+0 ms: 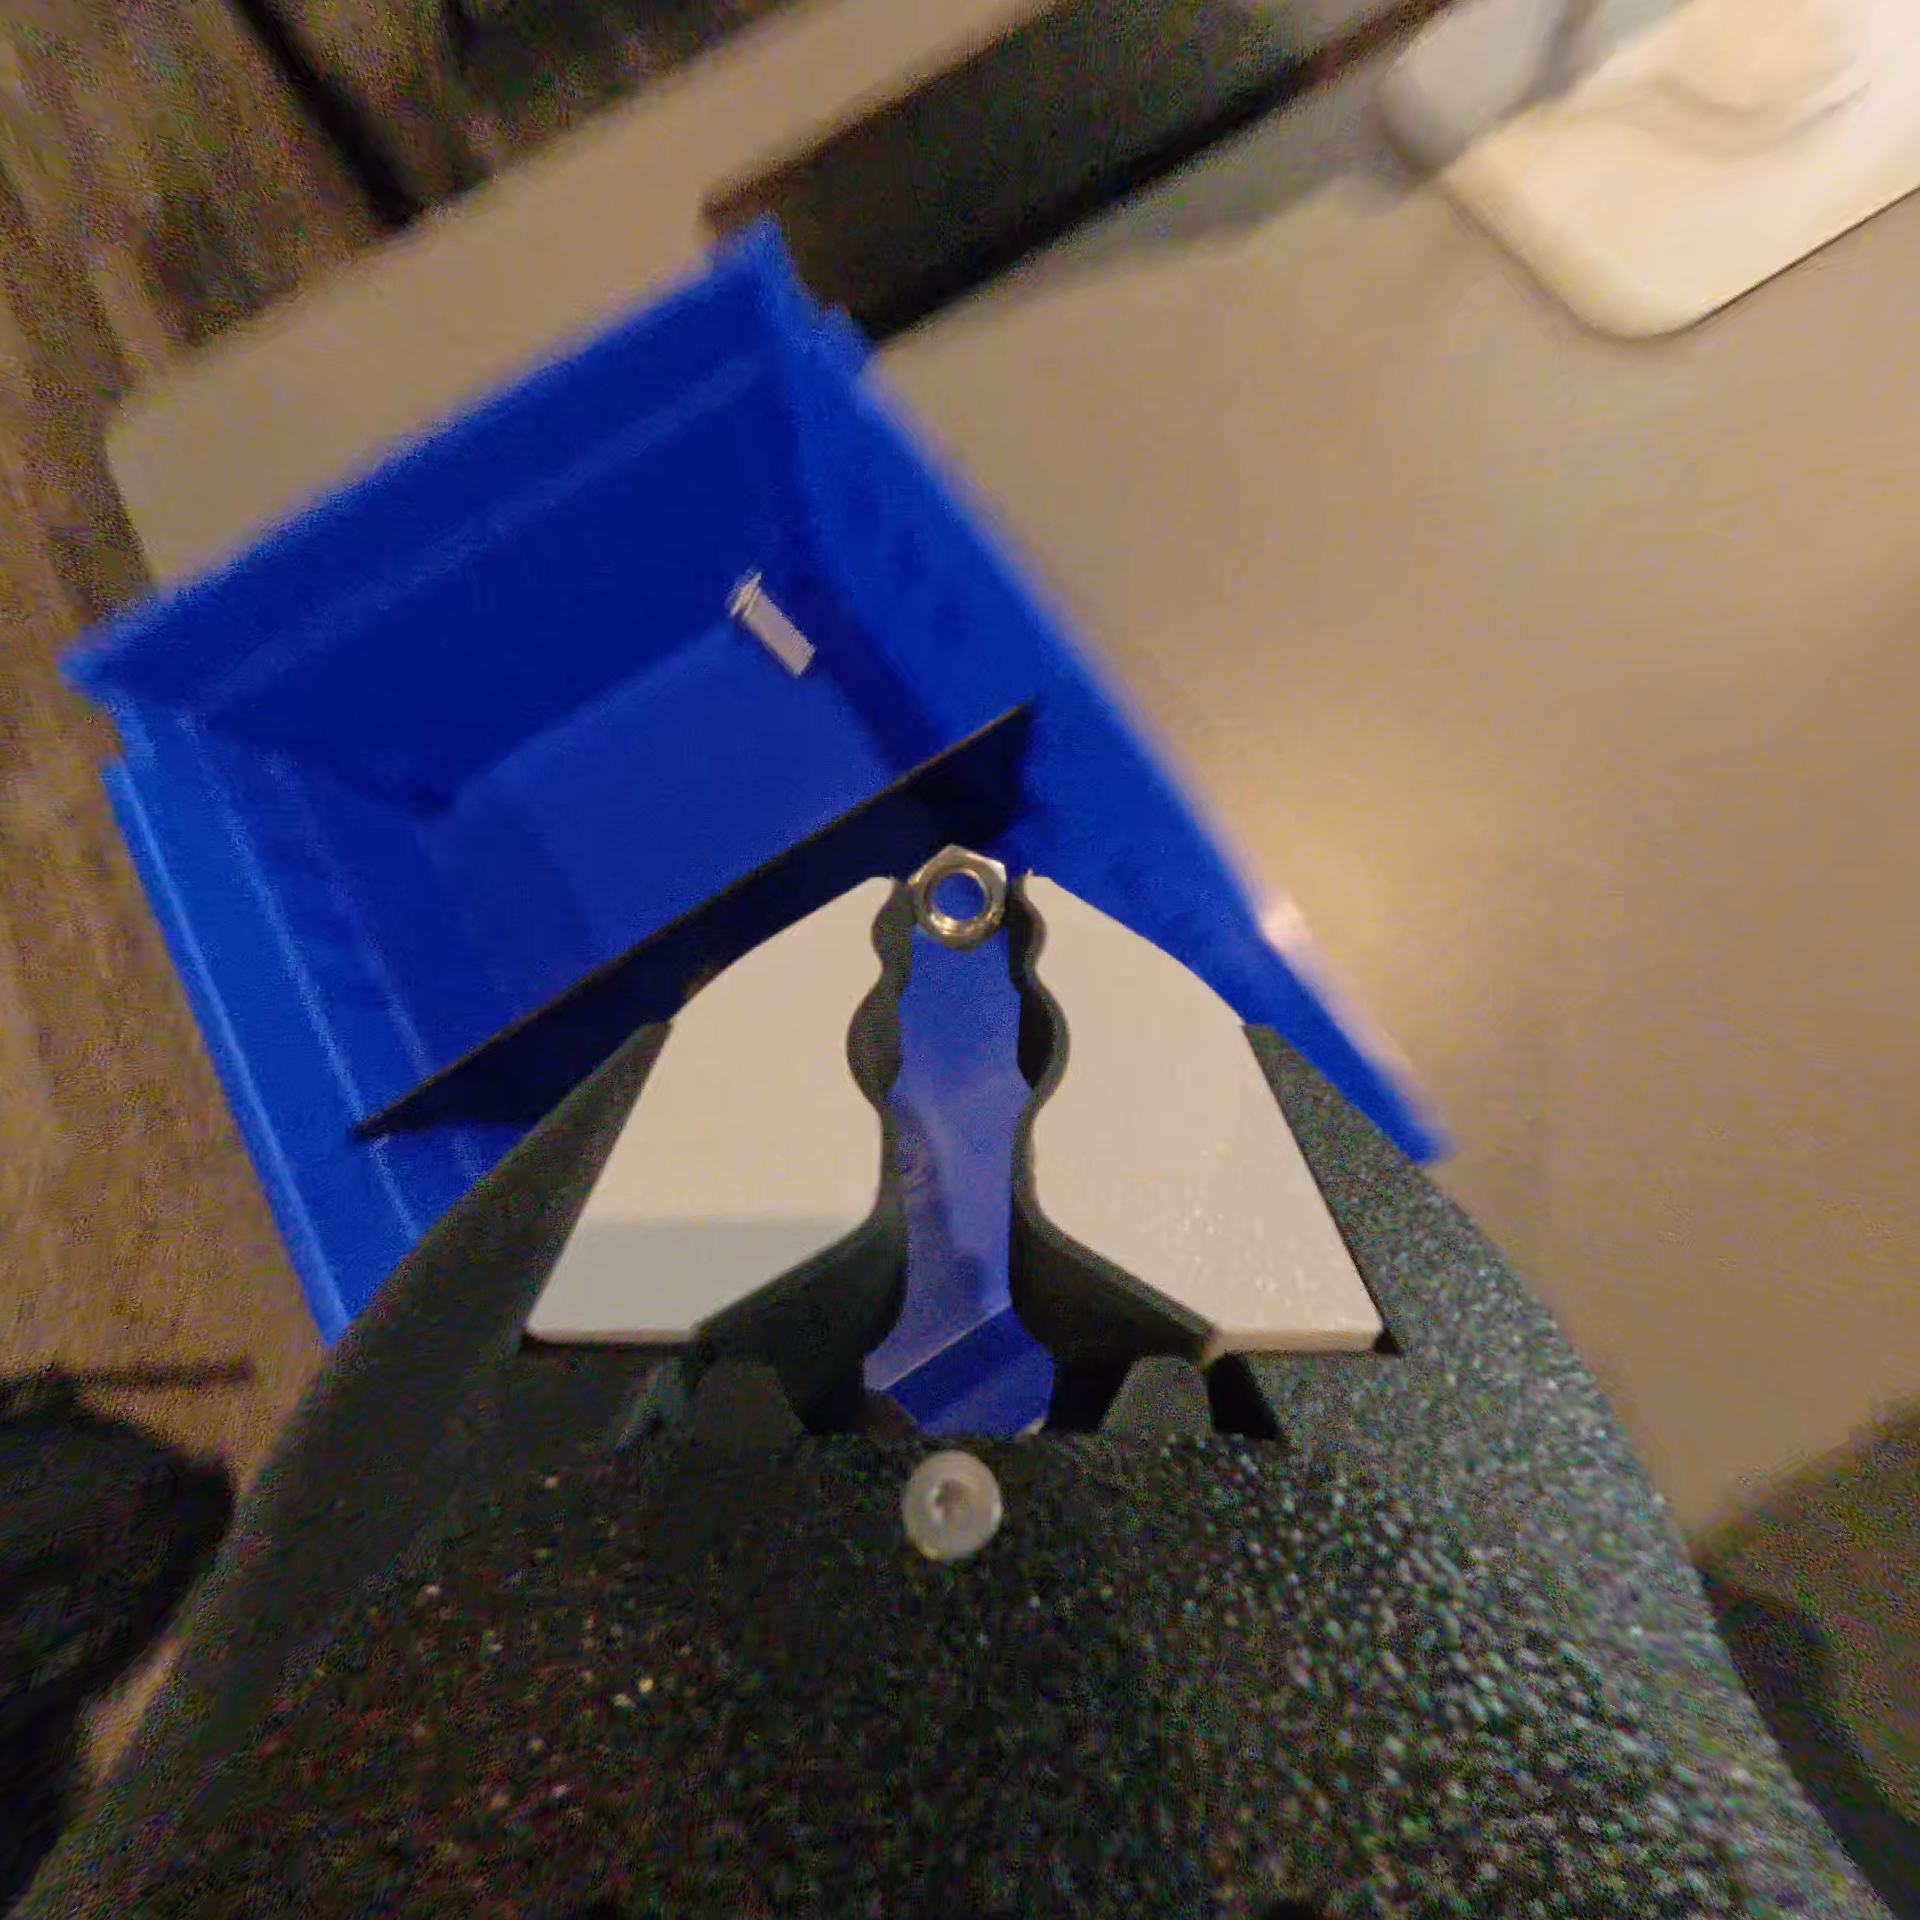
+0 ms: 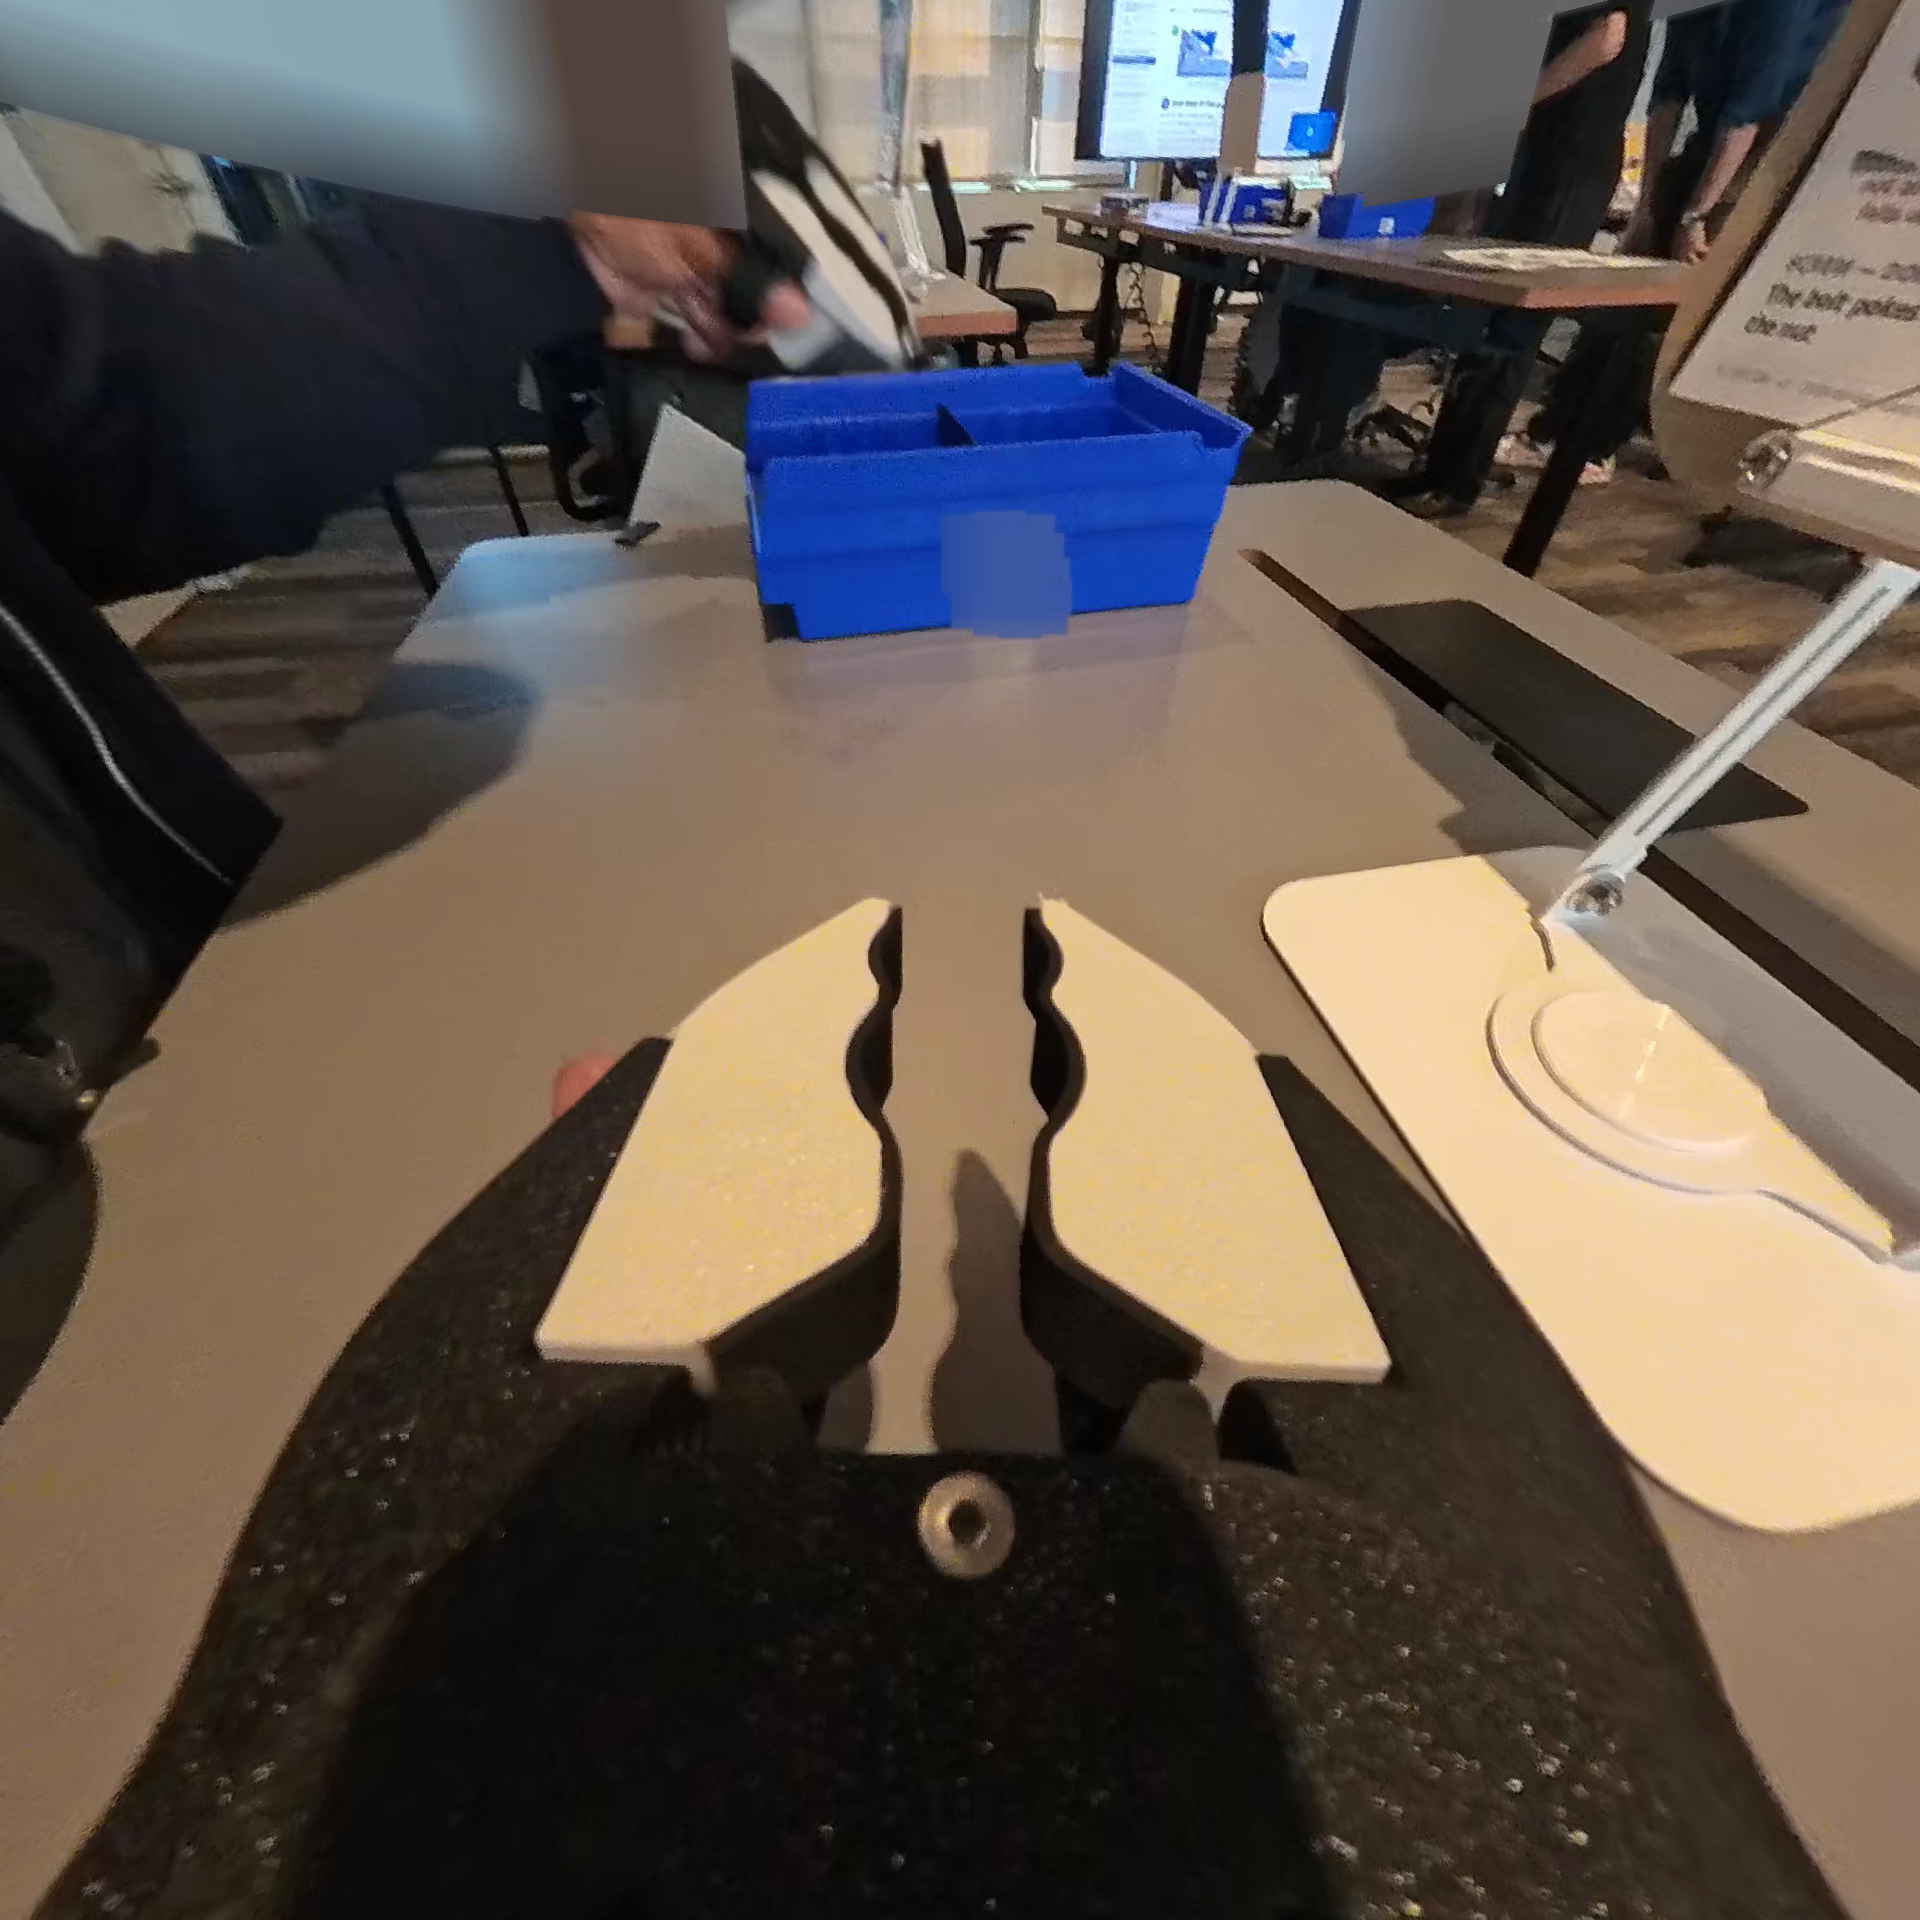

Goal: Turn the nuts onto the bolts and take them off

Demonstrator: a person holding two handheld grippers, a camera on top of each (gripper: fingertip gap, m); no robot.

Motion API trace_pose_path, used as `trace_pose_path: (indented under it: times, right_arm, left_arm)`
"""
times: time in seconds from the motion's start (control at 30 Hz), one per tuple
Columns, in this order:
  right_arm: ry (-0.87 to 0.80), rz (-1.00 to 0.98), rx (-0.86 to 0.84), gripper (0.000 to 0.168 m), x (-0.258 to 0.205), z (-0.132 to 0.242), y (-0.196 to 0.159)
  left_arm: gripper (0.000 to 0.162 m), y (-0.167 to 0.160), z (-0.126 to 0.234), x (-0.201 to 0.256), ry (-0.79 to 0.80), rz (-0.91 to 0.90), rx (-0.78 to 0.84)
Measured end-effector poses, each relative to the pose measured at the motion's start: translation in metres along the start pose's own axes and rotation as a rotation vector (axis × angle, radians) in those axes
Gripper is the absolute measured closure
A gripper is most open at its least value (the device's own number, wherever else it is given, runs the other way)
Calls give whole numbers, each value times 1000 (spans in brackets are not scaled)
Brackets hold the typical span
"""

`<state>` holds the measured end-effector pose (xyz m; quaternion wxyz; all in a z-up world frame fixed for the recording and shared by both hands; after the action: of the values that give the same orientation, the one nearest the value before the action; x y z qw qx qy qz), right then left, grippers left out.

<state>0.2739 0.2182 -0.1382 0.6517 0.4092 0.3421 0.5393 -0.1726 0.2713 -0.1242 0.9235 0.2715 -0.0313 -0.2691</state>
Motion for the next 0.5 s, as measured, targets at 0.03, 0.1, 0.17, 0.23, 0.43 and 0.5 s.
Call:
trace_pose_path:
  times: [0.03,0.1,0.17,0.23,0.43,0.5]
  right_arm:
    - [-15,-9,-16,147,0,3,-4]
    - [-58,-38,-56,146,-1,10,-15]
    - [-100,-71,-110,147,-3,15,-30]
    - [-135,-93,-131,147,-9,19,-41]
    - [-134,-139,-198,147,-39,16,-67]
    - [-137,-118,-244,152,-45,10,-75]
  left_arm:
    - [145,13,18,21,-29,-26,71]
    - [144,36,41,71,-106,-96,189]
    - [144,52,43,120,-166,-163,269]
    - [144,66,32,172,-283,-204,358]
    - [145,95,-38,302,-554,-329,472]
    - [145,99,-62,329,-544,-406,473]
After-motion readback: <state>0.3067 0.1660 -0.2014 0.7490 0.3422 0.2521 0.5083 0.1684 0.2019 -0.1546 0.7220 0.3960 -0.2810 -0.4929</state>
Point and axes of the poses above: each gripper's, where its closed fingertips meet, z back along the fingers, y out of its top, x = y × z across the jaws, the point moved 1 cm from there along z, back along the fingers, and after that the axes turned 14 degrees about -x, right-handed, at the moved point
